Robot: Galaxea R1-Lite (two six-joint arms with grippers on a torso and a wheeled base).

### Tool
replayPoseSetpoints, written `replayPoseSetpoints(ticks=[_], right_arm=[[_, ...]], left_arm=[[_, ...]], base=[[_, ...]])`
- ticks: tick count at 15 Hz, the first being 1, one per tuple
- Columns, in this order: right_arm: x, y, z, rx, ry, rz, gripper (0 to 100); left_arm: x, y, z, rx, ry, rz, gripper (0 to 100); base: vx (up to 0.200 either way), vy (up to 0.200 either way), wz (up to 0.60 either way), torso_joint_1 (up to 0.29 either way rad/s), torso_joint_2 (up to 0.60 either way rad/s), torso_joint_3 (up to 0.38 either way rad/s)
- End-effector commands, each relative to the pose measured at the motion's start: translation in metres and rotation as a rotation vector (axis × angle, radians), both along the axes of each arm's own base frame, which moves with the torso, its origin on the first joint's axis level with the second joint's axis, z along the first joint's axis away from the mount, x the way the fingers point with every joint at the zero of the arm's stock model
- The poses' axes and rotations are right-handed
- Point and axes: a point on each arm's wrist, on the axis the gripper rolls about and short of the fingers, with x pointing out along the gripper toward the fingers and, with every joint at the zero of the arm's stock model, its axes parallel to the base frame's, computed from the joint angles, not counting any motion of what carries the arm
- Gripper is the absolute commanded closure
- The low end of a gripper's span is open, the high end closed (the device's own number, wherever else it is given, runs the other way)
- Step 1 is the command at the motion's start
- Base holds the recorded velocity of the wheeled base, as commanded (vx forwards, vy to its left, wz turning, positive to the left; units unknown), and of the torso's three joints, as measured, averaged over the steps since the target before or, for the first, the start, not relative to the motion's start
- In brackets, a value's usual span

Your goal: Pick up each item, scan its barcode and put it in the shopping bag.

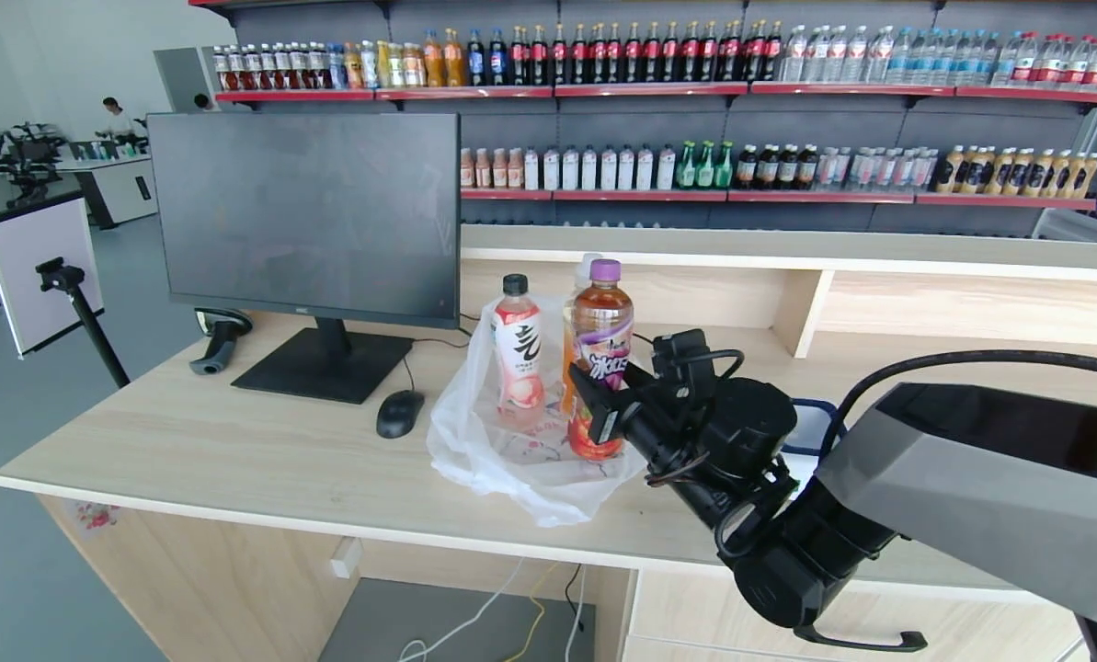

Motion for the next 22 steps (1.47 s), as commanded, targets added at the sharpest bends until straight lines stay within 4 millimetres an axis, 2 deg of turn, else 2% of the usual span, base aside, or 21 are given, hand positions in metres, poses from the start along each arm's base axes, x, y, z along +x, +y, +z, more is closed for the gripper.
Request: replayPoseSetpoints(ticks=[1,5,13,22], right_arm=[[0.009,0.007,-0.019,-0.011,0.018,0.001,100],[0.016,0.012,-0.021,0.000,0.003,0.001,100],[0.017,0.012,-0.028,-0.009,0.017,0.001,100],[0.005,0.004,-0.038,-0.051,0.074,0.001,100]], left_arm=[[0.000,0.000,0.000,0.000,-0.001,0.000,0],[0.000,0.000,0.000,0.000,-0.001,0.000,0],[0.000,0.000,0.000,0.001,-0.001,0.000,0],[0.000,0.000,0.000,0.003,-0.001,0.000,0]], base=[[0.000,0.000,0.00,0.000,0.00,0.000],[0.000,0.000,0.00,0.000,0.00,0.000],[0.000,0.000,0.00,0.000,0.00,0.000],[0.000,0.000,0.00,0.000,0.00,0.000]])
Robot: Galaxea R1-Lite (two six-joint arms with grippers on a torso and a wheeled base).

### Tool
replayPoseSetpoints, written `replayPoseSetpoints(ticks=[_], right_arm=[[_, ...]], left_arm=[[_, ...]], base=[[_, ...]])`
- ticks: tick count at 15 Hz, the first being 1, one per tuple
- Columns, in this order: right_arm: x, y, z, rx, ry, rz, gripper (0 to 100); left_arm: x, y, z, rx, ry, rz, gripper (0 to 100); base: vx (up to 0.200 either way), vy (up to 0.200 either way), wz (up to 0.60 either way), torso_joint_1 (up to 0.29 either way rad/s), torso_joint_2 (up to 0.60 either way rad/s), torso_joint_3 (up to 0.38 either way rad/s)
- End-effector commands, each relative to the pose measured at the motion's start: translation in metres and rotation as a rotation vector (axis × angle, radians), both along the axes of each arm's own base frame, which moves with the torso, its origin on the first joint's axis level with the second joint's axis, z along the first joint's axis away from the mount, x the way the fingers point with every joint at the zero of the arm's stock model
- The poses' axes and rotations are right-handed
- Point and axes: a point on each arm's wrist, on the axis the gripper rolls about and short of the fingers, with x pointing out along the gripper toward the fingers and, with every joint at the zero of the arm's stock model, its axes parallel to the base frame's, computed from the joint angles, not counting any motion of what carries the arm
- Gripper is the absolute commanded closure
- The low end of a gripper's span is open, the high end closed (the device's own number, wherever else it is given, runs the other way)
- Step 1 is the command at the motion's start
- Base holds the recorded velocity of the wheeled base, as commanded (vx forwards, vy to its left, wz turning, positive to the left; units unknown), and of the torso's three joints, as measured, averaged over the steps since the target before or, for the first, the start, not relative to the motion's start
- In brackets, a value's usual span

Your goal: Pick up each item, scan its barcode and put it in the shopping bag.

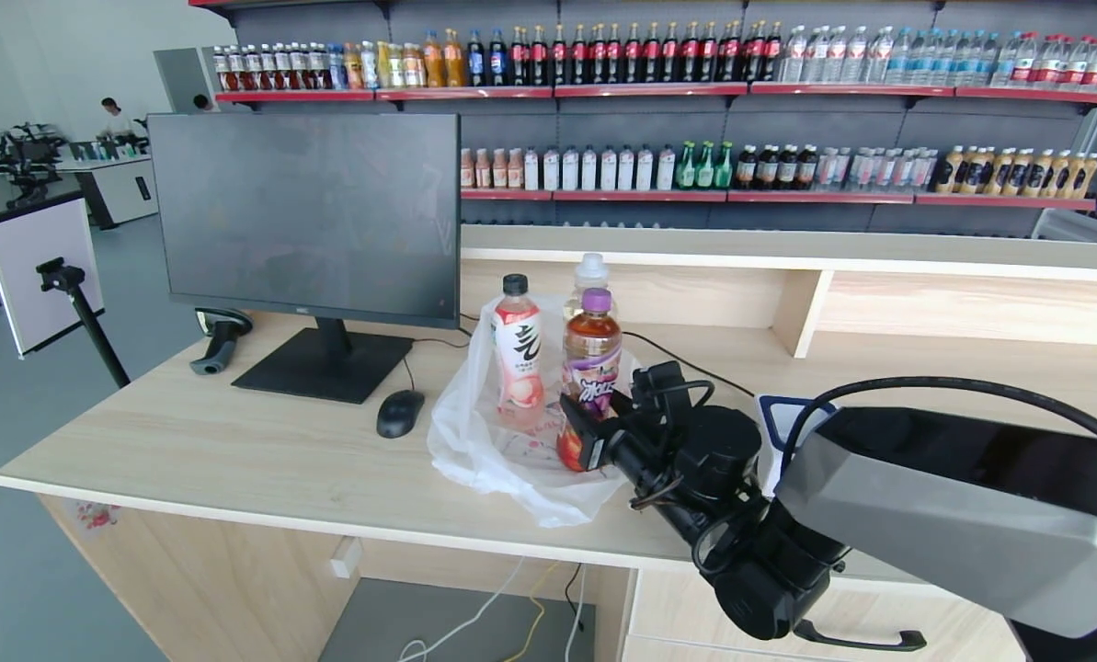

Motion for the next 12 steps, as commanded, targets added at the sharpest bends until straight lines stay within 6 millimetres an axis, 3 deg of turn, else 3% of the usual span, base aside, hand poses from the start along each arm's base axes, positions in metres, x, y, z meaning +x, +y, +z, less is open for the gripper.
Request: replayPoseSetpoints(ticks=[1,3,4,12], right_arm=[[-0.0027,-0.0013,0.0009,-0.004,0.006,0.001,100],[-0.0027,-0.0013,0.0009,-0.004,0.006,0.001,100],[-0.0029,-0.0015,0.0006,-0.005,0.007,0.001,0],[-0.0039,-0.0022,0.0019,-0.006,0.006,0.001,0]], left_arm=[[0.0000,0.0000,0.0000,0.000,-0.001,0.000,0],[0.0000,0.0000,0.0000,0.000,-0.001,0.000,0],[0.0000,0.0000,0.0000,0.000,-0.001,0.000,0],[0.0000,0.0000,0.0000,-0.001,-0.001,0.000,0]], base=[[0.000,0.000,0.00,0.000,0.00,0.000],[0.000,0.000,0.00,0.000,0.00,0.000],[0.000,0.000,0.00,0.000,0.00,0.000],[0.000,0.000,0.00,0.000,0.00,0.000]])
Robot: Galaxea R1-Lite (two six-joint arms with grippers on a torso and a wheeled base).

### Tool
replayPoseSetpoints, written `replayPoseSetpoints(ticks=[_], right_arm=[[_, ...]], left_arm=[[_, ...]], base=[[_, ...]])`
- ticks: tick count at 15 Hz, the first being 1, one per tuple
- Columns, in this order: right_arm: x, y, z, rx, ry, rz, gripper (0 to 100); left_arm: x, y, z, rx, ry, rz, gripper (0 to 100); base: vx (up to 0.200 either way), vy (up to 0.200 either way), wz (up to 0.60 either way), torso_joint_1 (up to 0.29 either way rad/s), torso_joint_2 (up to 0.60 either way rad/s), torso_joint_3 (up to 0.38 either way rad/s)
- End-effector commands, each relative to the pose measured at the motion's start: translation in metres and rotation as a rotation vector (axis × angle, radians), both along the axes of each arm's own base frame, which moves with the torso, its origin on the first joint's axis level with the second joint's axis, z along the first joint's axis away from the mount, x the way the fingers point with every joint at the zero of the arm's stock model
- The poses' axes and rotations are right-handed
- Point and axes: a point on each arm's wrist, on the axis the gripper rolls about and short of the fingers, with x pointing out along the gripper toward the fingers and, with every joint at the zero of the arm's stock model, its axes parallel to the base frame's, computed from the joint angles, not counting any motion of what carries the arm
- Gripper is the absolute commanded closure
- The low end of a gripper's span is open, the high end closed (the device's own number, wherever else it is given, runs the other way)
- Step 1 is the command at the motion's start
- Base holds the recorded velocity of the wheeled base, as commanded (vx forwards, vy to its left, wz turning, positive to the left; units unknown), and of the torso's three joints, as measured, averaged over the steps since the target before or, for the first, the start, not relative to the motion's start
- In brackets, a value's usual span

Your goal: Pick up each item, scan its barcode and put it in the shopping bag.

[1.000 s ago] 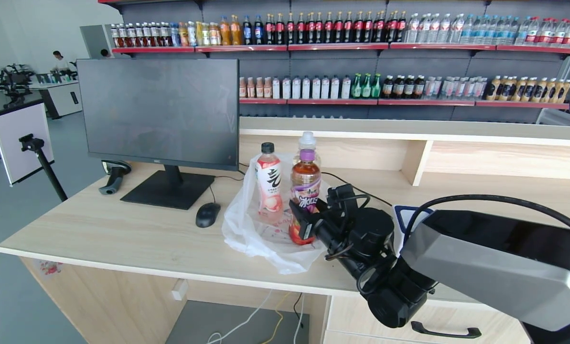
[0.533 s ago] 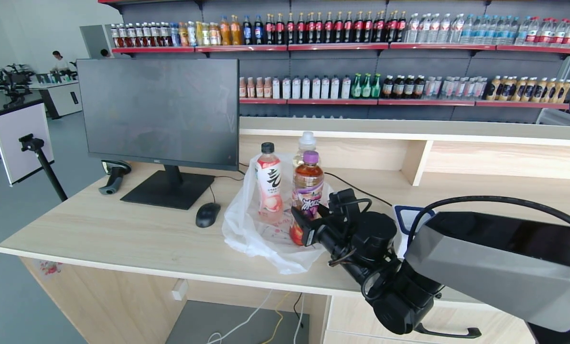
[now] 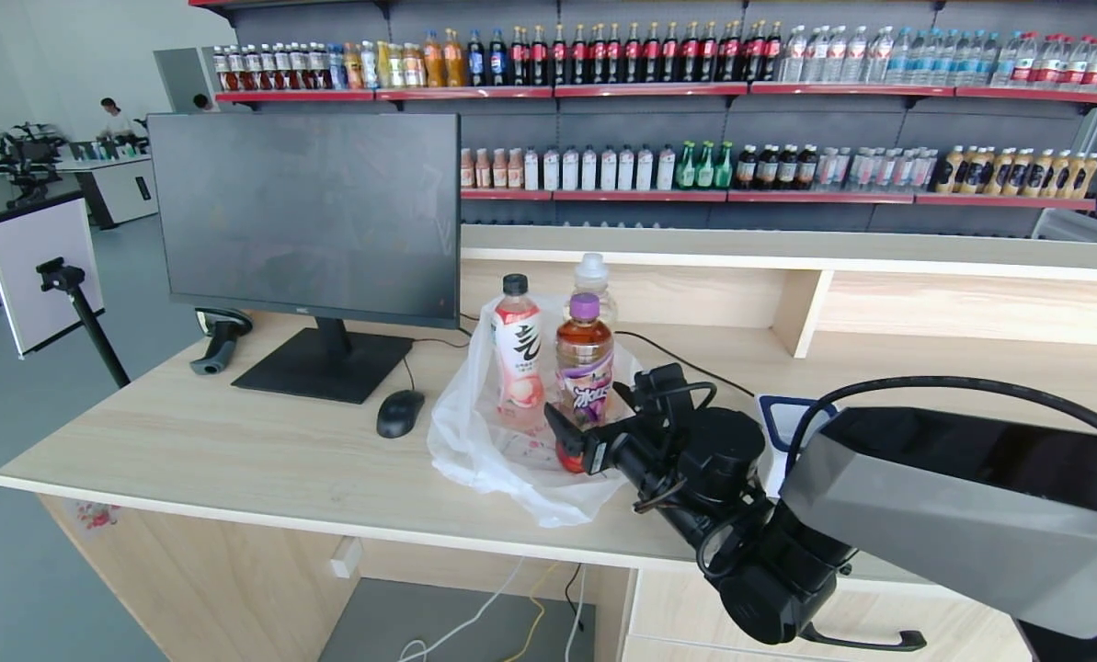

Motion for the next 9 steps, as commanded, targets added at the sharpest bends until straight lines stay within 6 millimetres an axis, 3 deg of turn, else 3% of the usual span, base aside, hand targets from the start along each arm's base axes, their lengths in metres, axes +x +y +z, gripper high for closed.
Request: replayPoseSetpoints(ticks=[1,7,9], right_arm=[[-0.001,0.000,0.005,0.008,-0.011,0.001,0],[-0.018,-0.012,0.029,0.013,-0.022,0.002,0],[-0.036,-0.026,0.052,0.024,-0.037,-0.001,0]], left_arm=[[0.000,0.000,0.000,-0.001,-0.001,0.002,0],[0.000,0.000,0.000,-0.001,-0.001,0.000,0],[0.000,0.000,0.000,0.001,-0.001,0.000,0]], base=[[0.000,0.000,0.00,0.000,0.00,0.000],[0.000,0.000,0.00,0.000,0.00,0.000],[0.000,0.000,0.00,0.000,0.00,0.000]])
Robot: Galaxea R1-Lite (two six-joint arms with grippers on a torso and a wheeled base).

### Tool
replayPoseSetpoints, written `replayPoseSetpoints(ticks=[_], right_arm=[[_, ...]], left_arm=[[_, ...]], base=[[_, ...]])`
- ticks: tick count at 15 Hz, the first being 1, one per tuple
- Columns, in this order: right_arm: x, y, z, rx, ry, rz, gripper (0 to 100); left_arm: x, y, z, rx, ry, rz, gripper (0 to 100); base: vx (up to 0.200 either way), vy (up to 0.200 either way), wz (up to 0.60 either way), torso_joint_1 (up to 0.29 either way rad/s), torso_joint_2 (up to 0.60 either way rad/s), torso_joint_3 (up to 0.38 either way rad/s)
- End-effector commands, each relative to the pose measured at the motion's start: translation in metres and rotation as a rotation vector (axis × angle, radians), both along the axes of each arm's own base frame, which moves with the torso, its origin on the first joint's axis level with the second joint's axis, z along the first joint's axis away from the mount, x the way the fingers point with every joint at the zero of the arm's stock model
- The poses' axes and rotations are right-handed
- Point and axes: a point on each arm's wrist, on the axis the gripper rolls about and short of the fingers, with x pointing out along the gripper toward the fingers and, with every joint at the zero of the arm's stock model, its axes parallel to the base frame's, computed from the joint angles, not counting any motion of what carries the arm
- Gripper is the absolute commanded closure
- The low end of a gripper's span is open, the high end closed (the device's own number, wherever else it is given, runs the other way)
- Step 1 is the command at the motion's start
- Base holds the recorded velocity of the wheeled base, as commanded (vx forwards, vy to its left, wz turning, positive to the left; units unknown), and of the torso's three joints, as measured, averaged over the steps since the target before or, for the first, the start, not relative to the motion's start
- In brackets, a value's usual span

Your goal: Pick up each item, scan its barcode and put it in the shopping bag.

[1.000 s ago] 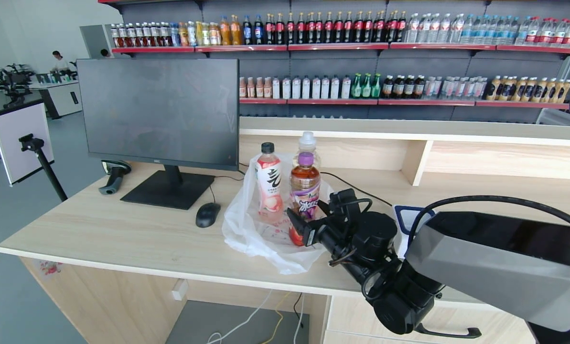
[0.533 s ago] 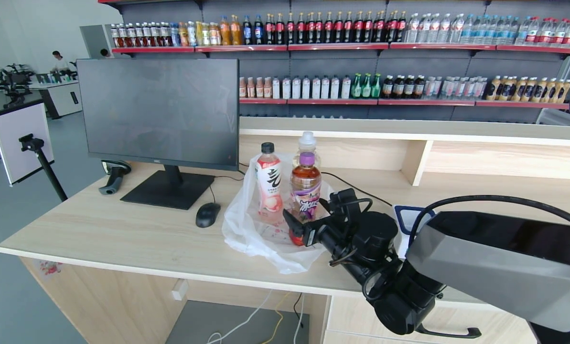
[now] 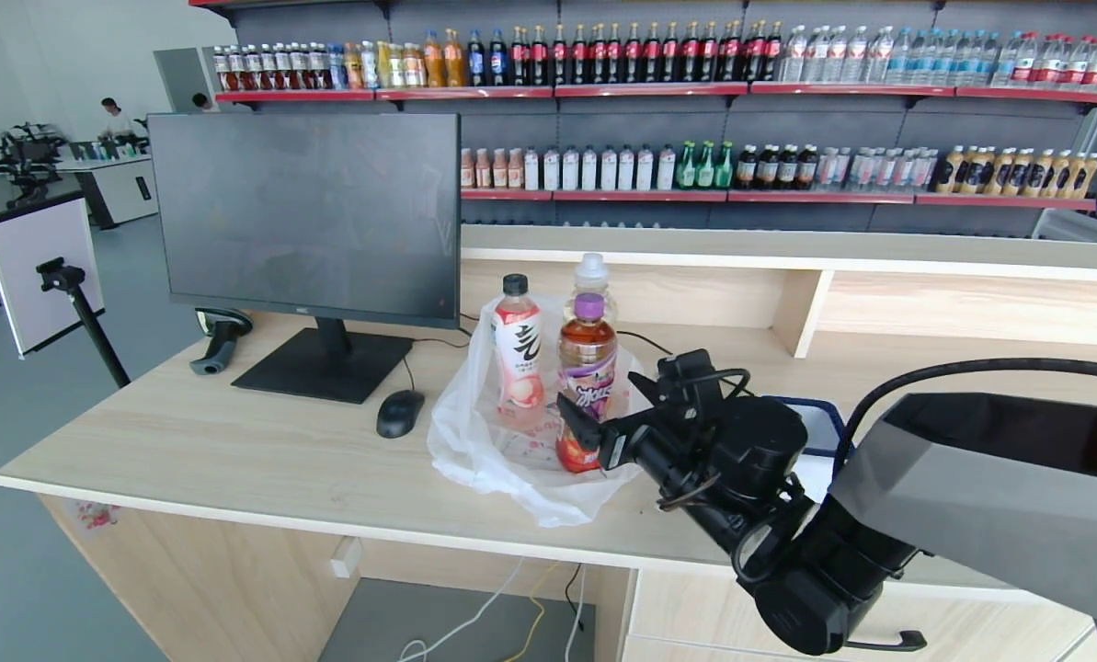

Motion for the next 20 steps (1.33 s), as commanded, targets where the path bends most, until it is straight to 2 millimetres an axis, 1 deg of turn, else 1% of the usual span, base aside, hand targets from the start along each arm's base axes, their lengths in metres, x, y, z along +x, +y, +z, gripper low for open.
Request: replayPoseSetpoints(ticks=[1,2,3,4,5,6,7,8,9,10,11,12,13,14,15,16,18,19,20], right_arm=[[-0.022,-0.017,0.031,0.020,-0.028,-0.003,0],[-0.036,-0.027,0.041,0.021,-0.029,-0.003,0],[-0.059,-0.044,0.056,0.023,-0.035,-0.006,0],[-0.084,-0.068,0.065,0.014,-0.028,-0.025,0],[-0.107,-0.092,0.066,-0.001,-0.007,-0.053,0],[-0.147,-0.135,0.062,-0.027,0.032,-0.125,0],[-0.171,-0.151,0.066,-0.009,0.009,-0.145,0],[-0.185,-0.161,0.081,0.048,-0.059,-0.178,0],[-0.196,-0.172,0.088,0.056,-0.087,-0.227,0],[-0.209,-0.179,0.088,0.025,-0.071,-0.248,0],[-0.229,-0.188,0.084,-0.007,-0.036,-0.268,0],[-0.255,-0.200,0.072,-0.096,0.016,-0.274,0],[-0.287,-0.214,0.056,-0.174,0.027,-0.276,0],[-0.301,-0.220,0.045,-0.188,0.039,-0.275,0],[-0.329,-0.233,0.024,-0.202,-0.014,-0.278,0],[-0.339,-0.237,0.007,-0.248,-0.037,-0.276,0],[-0.339,-0.236,0.005,-0.235,-0.030,-0.248,0],[-0.340,-0.234,0.005,-0.242,-0.034,-0.169,0],[-0.341,-0.234,0.004,-0.251,-0.007,-0.147,0]], left_arm=[[0.000,0.000,0.000,0.000,-0.001,0.000,0],[0.000,0.000,0.000,-0.001,-0.001,0.000,0],[0.000,0.000,0.000,-0.001,0.001,0.000,0],[0.000,0.000,0.000,-0.001,0.002,0.000,0],[0.000,0.000,0.000,-0.001,0.002,0.000,0],[0.000,0.000,0.000,0.000,0.001,0.000,0],[0.000,0.000,0.000,0.000,0.001,0.000,0],[0.000,0.000,0.000,0.000,0.001,0.000,0],[0.000,0.000,0.000,-0.003,0.001,0.000,0],[0.000,0.000,0.000,-0.003,-0.001,0.000,0],[0.000,0.000,0.000,-0.003,-0.001,0.000,0],[0.000,0.000,0.000,-0.001,0.001,0.000,0],[0.000,0.000,0.000,-0.001,0.001,0.002,0],[0.000,0.000,0.000,-0.001,0.001,0.000,0],[0.000,0.000,0.000,-0.003,0.001,0.002,0],[0.000,0.000,0.000,-0.003,0.001,0.000,0],[0.000,0.000,0.000,-0.001,0.001,0.000,0],[0.000,0.000,0.000,-0.001,0.001,0.000,0],[0.000,0.000,0.000,-0.001,0.001,0.002,0]], base=[[0.000,0.000,0.00,0.000,0.00,0.000],[0.000,0.000,0.00,0.000,0.00,0.000],[0.000,0.000,0.00,0.000,0.00,0.000],[0.000,0.000,0.00,0.000,0.00,0.000],[0.000,0.000,0.00,0.000,0.00,0.000],[0.000,0.000,0.00,0.000,0.00,0.000],[0.000,0.000,0.00,0.000,0.00,0.000],[0.000,0.000,0.00,0.000,0.00,0.000],[0.000,0.000,0.00,0.000,0.00,0.000],[0.000,0.000,0.00,0.000,0.00,0.000],[0.000,0.000,0.00,0.000,0.00,0.000],[0.000,0.000,0.00,0.000,0.00,0.000],[0.000,0.000,0.00,0.000,0.00,0.000],[0.000,0.000,0.00,0.000,0.00,0.000],[0.000,0.000,0.00,0.000,0.00,0.000],[0.000,0.000,0.00,0.000,0.00,0.000],[0.000,0.000,0.00,0.000,0.00,0.000],[0.000,0.000,0.00,0.000,0.00,0.000],[0.000,0.000,0.00,0.000,0.00,0.000]])
